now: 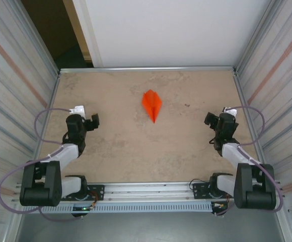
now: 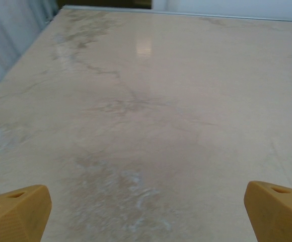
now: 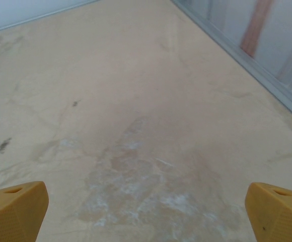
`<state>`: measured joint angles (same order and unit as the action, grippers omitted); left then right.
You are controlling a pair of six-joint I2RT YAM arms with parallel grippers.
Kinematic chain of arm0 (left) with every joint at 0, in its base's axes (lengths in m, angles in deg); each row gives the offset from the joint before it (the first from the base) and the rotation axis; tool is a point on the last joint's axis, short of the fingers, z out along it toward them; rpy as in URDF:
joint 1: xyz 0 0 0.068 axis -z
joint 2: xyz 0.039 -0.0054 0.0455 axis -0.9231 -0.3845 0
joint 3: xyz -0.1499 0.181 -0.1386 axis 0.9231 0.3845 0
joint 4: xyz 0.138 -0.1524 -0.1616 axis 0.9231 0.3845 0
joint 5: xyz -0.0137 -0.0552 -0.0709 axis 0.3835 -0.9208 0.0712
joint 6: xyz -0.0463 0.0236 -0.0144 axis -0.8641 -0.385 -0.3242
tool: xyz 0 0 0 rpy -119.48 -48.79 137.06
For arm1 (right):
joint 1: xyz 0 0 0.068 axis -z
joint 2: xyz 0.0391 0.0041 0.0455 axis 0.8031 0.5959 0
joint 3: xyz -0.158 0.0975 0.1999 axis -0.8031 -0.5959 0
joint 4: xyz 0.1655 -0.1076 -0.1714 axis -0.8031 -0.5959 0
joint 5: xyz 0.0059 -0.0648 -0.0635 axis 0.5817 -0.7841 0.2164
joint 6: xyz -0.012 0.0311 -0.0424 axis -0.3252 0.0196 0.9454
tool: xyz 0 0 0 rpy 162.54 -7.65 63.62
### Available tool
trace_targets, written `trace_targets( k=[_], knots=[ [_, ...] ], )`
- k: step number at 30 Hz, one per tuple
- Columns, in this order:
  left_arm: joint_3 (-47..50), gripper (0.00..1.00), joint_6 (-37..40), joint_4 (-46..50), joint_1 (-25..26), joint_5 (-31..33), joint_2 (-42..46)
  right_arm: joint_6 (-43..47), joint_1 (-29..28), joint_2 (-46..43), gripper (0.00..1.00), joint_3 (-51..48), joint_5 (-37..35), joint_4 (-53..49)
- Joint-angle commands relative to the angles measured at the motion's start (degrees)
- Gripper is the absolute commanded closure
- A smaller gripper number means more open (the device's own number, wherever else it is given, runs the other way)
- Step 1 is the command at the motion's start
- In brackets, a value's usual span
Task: Fold a paper plane with a square sheet of paper (pick it up from the middle)
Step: Reset both arms
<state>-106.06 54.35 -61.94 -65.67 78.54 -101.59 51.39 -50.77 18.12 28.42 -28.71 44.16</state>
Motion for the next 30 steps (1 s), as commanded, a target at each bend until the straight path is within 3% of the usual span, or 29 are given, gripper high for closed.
trace_targets(
  k=[1, 9, 19, 21, 30],
  knots=[
    [1.6, 0.01, 4.4, -10.8, -0.7, -5.0, -1.4, 3.3, 0.5, 3.3, 0.01, -0.7, 5.2, 11.6],
    [2.2, 0.01, 3.5, -21.0, -3.3, -10.3, -12.3, 5.1, 1.6, 12.8, 0.01, -1.0, 9.1, 21.5],
    [-1.7, 0.01, 4.7, -18.0, -1.9, -9.1, -16.9, 6.8, 1.2, 21.4, 0.01, -0.7, 12.4, 29.5],
    [-2.8, 0.01, 5.6, -15.8, -0.8, -7.3, -16.8, 7.4, 0.5, 20.4, 0.01, 1.2, 12.0, 23.8],
    [-2.4, 0.01, 6.3, -16.3, 0.1, -6.0, -16.7, 8.4, -0.7, 21.0, 0.01, 1.9, 10.2, 23.1]
  ],
)
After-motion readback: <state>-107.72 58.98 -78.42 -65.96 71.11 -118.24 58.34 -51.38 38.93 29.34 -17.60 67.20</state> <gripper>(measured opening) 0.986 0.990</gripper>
